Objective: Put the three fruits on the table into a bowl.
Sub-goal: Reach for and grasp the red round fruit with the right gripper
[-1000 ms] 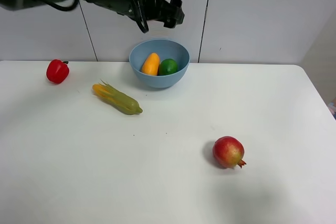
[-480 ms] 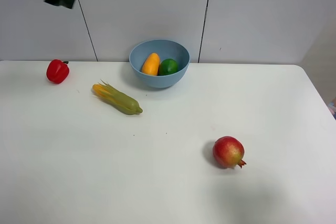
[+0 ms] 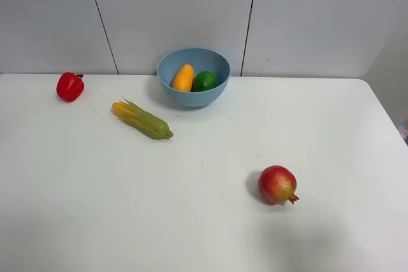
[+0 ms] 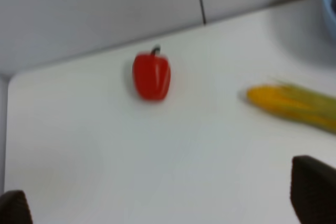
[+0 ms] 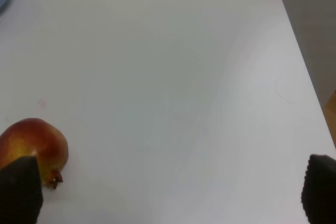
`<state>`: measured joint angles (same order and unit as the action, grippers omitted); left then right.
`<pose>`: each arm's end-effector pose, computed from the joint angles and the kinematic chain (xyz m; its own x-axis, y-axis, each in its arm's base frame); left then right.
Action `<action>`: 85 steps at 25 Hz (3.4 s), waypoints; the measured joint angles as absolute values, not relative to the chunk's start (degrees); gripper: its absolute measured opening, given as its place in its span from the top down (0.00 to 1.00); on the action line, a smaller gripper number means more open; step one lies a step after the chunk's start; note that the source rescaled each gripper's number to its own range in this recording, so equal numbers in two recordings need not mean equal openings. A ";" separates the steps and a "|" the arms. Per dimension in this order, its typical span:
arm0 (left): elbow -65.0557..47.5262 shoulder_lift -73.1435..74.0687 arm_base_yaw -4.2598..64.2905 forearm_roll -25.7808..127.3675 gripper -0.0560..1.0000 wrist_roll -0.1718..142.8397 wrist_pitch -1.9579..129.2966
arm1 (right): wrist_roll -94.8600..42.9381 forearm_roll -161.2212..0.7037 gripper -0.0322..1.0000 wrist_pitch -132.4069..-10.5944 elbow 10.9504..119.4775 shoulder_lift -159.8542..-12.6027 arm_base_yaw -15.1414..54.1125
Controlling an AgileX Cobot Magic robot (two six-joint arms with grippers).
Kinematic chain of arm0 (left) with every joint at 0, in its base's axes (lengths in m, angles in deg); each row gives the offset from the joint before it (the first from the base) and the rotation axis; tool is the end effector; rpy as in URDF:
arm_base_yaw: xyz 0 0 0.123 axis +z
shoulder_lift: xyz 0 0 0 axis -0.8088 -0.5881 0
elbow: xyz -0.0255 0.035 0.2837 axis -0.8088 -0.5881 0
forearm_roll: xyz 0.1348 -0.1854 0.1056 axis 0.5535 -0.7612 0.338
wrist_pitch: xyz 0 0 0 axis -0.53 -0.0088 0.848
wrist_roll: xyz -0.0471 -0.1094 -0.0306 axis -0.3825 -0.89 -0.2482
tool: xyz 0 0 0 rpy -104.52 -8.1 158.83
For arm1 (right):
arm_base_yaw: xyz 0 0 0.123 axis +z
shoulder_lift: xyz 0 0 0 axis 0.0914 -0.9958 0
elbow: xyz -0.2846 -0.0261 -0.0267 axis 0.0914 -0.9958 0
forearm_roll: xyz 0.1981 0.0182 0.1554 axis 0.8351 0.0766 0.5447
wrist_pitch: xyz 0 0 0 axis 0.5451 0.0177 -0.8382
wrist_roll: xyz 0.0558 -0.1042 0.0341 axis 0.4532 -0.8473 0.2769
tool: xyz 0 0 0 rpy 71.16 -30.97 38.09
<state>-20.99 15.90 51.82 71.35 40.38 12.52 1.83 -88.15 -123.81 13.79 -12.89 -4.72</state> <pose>0.2121 0.0044 0.3898 -0.6444 0.1485 -0.7501 0.0413 0.9863 0.1598 0.0209 0.0002 0.2622 -0.4619 0.0818 -0.8832 0.0306 0.9966 0.0764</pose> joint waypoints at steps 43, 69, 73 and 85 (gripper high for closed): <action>-59.30 73.94 52.18 64.88 0.02 37.98 7.40 | 1.83 -88.15 0.00 -123.81 13.79 -12.89 -4.72; -59.30 73.94 52.18 64.88 0.02 37.94 7.40 | 1.83 -88.15 0.00 -123.81 13.79 -12.89 -4.72; -59.30 73.94 52.18 64.88 0.02 37.94 7.40 | 1.83 -88.15 0.00 -123.81 13.79 -12.89 -4.72; -59.30 73.94 52.18 64.88 0.02 37.94 7.40 | -6.69 -81.35 0.00 -126.20 21.02 -35.83 -4.72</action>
